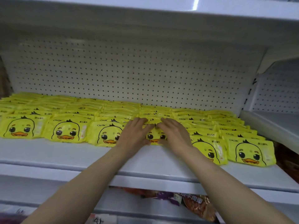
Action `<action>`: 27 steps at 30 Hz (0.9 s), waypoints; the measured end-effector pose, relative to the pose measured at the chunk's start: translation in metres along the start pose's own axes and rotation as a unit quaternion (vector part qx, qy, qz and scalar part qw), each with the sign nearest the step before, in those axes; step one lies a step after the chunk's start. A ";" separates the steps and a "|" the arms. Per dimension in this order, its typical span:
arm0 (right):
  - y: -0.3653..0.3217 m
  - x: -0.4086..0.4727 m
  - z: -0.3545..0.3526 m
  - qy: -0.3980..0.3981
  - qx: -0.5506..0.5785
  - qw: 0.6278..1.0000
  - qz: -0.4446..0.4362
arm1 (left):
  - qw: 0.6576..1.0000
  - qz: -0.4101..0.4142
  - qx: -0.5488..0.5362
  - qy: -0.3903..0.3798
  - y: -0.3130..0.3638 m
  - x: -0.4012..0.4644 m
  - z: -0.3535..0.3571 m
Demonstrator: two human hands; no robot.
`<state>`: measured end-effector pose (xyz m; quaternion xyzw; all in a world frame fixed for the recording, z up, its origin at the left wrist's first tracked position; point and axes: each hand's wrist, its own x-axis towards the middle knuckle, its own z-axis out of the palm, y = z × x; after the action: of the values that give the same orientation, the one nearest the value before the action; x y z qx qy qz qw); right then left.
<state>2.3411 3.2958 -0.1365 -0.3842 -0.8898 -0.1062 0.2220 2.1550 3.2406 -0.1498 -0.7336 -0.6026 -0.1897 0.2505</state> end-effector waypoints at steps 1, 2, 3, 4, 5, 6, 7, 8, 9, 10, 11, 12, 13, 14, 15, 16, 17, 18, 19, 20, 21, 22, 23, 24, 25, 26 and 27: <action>0.000 0.003 0.000 -0.005 -0.007 1.000 0.000 | 1.000 -0.006 0.007 0.000 0.001 0.002 0.001; 0.001 0.006 0.001 -0.011 -0.013 1.000 0.000 | 1.000 -0.010 0.009 0.001 0.001 0.003 0.002; 0.001 0.006 0.001 -0.017 -0.017 1.000 -0.001 | 1.000 -0.011 0.008 0.001 0.001 0.003 0.003; 0.003 0.006 0.002 -0.020 -0.017 1.000 -0.001 | 1.000 -0.010 0.005 0.000 0.000 0.002 0.004; 0.004 0.006 0.003 -0.020 -0.015 1.000 0.000 | 1.000 -0.008 0.002 -0.001 -0.001 0.001 0.005; 0.004 0.005 0.003 -0.017 -0.012 1.000 0.001 | 1.000 -0.006 0.001 -0.001 -0.002 0.000 0.006; 0.004 0.005 0.004 -0.014 -0.009 1.000 0.004 | 1.000 -0.006 0.000 -0.003 -0.003 0.000 0.006; 0.004 0.004 0.004 -0.012 -0.008 1.000 0.008 | 1.000 -0.005 0.001 -0.005 -0.004 0.001 0.006; 0.002 0.004 0.005 -0.011 -0.010 1.000 0.012 | 1.000 -0.003 0.002 -0.008 -0.004 0.002 0.006; 0.000 0.004 0.006 -0.010 -0.015 1.000 0.016 | 1.000 -0.002 0.003 -0.012 -0.004 0.004 0.006; -0.002 0.005 0.007 -0.009 -0.023 0.999 0.021 | 1.000 -0.001 0.006 -0.014 -0.004 0.006 0.005; -0.003 0.006 0.008 -0.009 -0.027 0.999 0.027 | 1.000 -0.001 0.011 -0.016 -0.004 0.009 0.006; -0.004 0.007 0.009 -0.007 -0.029 0.999 0.033 | 1.000 -0.001 0.017 -0.017 -0.003 0.011 0.006; -0.006 0.009 0.008 -0.003 -0.031 0.999 0.038 | 1.000 0.000 0.024 -0.016 -0.003 0.012 0.007; -0.008 0.010 0.007 0.000 -0.034 0.999 0.041 | 0.999 0.000 0.029 -0.015 -0.003 0.014 0.007; -0.011 0.012 0.007 0.003 -0.037 0.998 0.044 | 0.999 -0.002 0.032 -0.015 -0.003 0.016 0.007; -0.013 0.013 0.006 0.003 -0.040 0.998 0.048 | 0.999 -0.004 0.033 -0.018 -0.003 0.017 0.007; -0.014 0.013 0.006 0.002 -0.042 0.998 0.052 | 0.999 -0.004 0.032 -0.019 -0.003 0.018 0.008; -0.015 0.012 0.006 0.002 -0.043 0.998 0.055 | 0.999 -0.002 0.030 -0.020 -0.004 0.018 0.009; -0.015 0.011 0.007 0.002 -0.042 0.998 0.056 | 0.999 0.002 0.029 -0.021 -0.005 0.016 0.010; -0.015 0.009 0.007 0.001 -0.040 0.998 0.054 | 0.999 0.007 0.029 -0.022 -0.006 0.015 0.011; -0.015 0.007 0.008 0.001 -0.040 0.998 0.050 | 0.999 0.012 0.029 -0.021 -0.007 0.014 0.013; -0.014 0.007 0.008 0.000 -0.041 0.998 0.048 | 0.999 0.016 0.028 -0.020 -0.009 0.013 0.015; -0.014 0.006 0.008 -0.001 -0.043 0.998 0.047 | 0.999 0.019 0.025 -0.019 -0.010 0.012 0.016; -0.014 0.007 0.007 0.000 -0.047 0.998 0.049 | 0.999 0.018 0.021 -0.021 -0.011 0.013 0.016; -0.015 0.008 0.007 0.003 -0.050 0.997 0.052 | 1.000 0.014 0.019 -0.020 -0.011 0.014 0.016; -0.016 0.010 0.008 0.006 -0.052 0.997 0.055 | 1.000 0.008 0.017 -0.018 -0.011 0.016 0.016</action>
<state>2.3212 3.2944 -0.1392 -0.4433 -0.8590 -0.1427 0.2126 2.1473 3.2640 -0.1517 -0.7375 -0.6040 -0.1643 0.2535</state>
